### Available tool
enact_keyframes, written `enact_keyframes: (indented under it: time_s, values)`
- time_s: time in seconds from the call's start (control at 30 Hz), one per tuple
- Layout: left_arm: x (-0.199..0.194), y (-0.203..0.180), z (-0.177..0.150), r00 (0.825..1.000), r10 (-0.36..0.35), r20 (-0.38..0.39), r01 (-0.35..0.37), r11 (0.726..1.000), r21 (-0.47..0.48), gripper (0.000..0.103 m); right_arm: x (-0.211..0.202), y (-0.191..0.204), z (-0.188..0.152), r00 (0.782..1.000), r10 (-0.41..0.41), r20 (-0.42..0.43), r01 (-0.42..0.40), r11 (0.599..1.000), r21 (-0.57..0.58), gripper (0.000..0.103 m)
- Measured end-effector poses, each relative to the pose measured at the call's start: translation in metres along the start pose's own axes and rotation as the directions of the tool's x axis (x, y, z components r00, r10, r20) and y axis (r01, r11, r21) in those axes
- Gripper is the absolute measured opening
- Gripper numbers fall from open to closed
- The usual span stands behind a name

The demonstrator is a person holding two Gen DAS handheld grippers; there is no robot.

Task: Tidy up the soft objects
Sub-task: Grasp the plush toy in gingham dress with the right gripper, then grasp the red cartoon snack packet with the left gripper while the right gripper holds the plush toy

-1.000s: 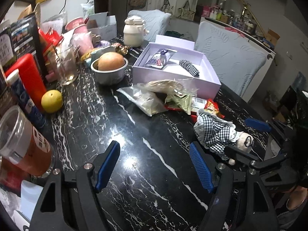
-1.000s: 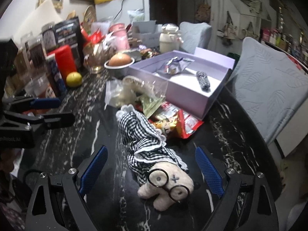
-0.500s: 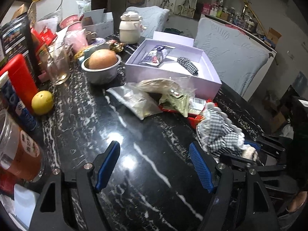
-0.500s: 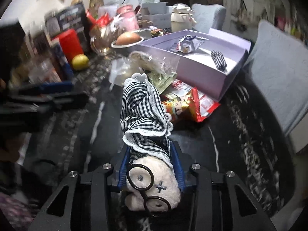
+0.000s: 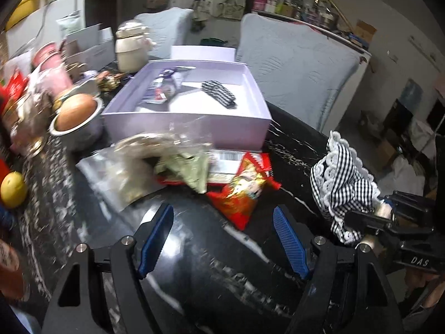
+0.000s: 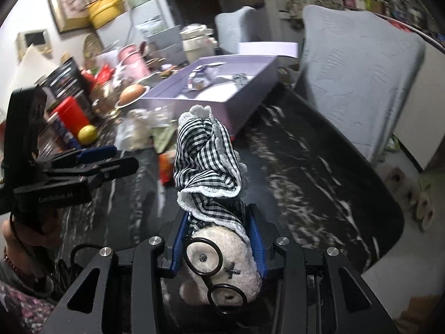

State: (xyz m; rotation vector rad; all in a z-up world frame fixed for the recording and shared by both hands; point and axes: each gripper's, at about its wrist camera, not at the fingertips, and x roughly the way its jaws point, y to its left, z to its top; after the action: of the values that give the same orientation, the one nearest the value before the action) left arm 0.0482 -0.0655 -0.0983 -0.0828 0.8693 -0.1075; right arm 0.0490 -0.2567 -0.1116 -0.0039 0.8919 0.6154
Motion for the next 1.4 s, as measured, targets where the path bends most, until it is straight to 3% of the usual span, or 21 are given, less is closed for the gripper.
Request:
enact_keyframes:
  time_s: [0.3, 0.5, 0.57, 0.93, 1.4]
  values:
    - [0.029, -0.020, 0.019, 1.000, -0.019, 0.008, 0.018, 0.994, 0.112, 0.074, 0.004, -0.034, 0.005, 1.000, -0.019, 0.003, 0.019, 0.997, 0.079, 0.039]
    - [0.056, -0.024, 0.023, 0.997, -0.064, -0.052, 0.070, 0.990, 0.125, 0.052, 0.013, -0.044, 0.012, 1.000, 0.001, -0.006, -0.001, 0.994, 0.106, 0.039]
    - [0.059, -0.026, 0.021, 0.996, -0.070, -0.046, 0.075, 0.988, 0.135, 0.049, 0.015, -0.046, 0.013, 1.000, 0.004, -0.011, -0.002, 0.994, 0.112, 0.039]
    - [0.034, -0.025, 0.005, 0.995, -0.089, -0.053, 0.094, 0.990, 0.103, 0.037, 0.015, -0.041, 0.009, 0.999, 0.026, -0.023, -0.023, 0.992, 0.122, 0.039]
    - [-0.002, -0.009, -0.035, 0.994, -0.090, -0.065, 0.093, 0.995, 0.046, 0.037, 0.003, -0.006, -0.013, 0.997, 0.063, -0.033, -0.060, 0.994, 0.095, 0.039]
